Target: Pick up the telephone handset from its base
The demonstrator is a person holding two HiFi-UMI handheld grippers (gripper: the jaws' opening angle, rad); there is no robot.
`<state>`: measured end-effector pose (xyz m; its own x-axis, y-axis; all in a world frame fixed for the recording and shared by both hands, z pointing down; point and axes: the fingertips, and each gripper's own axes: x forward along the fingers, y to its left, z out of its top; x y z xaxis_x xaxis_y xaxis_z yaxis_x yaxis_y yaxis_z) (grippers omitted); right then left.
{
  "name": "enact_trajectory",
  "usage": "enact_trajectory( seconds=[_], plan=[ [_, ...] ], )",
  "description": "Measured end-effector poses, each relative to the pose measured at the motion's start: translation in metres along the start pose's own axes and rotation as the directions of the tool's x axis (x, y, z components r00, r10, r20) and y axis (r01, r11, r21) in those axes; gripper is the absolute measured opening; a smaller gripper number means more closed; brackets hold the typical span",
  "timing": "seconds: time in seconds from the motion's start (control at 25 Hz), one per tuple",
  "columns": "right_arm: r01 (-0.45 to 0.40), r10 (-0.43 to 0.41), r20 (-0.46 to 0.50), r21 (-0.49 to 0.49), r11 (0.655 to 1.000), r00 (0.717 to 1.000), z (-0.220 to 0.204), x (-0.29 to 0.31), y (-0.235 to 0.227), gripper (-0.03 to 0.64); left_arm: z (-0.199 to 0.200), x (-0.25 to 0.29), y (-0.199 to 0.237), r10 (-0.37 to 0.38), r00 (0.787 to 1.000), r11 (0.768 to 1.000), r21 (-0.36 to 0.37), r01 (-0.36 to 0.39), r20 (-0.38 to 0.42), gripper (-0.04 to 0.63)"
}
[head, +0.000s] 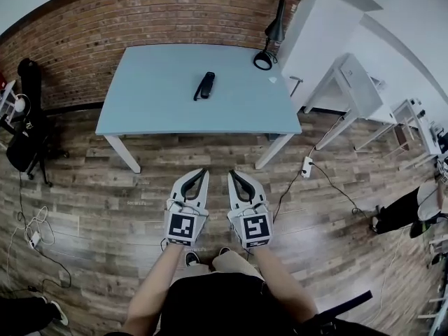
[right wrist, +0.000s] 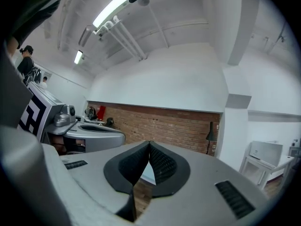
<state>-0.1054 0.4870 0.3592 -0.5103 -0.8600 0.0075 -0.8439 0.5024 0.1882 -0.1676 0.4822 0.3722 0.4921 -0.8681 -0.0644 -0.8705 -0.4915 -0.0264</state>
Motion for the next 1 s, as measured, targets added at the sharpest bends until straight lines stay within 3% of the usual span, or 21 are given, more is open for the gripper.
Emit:
enact_trajectory(
  seconds=[0.2, 0.44, 1.0],
  plan=[
    [0.019, -0.018, -0.018, 0.021, 1.000, 1.000, -0.014, 0.010, -0.016, 0.003, -0.010, 0.026, 0.004, -0.023, 1.000, 1.000, 0.008, 0.023, -0.014, 0.029],
    [-0.016, 0.016, -0.017, 0.036, 0.999, 1.000, -0.039, 0.047, -0.057, 0.003, -0.022, 0.081, 0.009, -0.003, 0.999, 0.999, 0.036, 0.005, -0.041, 0.029],
    [-0.174, 0.174, -0.005, 0.054, 0.983, 0.985, -0.070, 0.118, -0.140, 0.003, -0.023, 0.205, 0.026, 0.104, 0.991, 0.992, 0.075, -0.098, -0.083, 0.029]
  ],
)
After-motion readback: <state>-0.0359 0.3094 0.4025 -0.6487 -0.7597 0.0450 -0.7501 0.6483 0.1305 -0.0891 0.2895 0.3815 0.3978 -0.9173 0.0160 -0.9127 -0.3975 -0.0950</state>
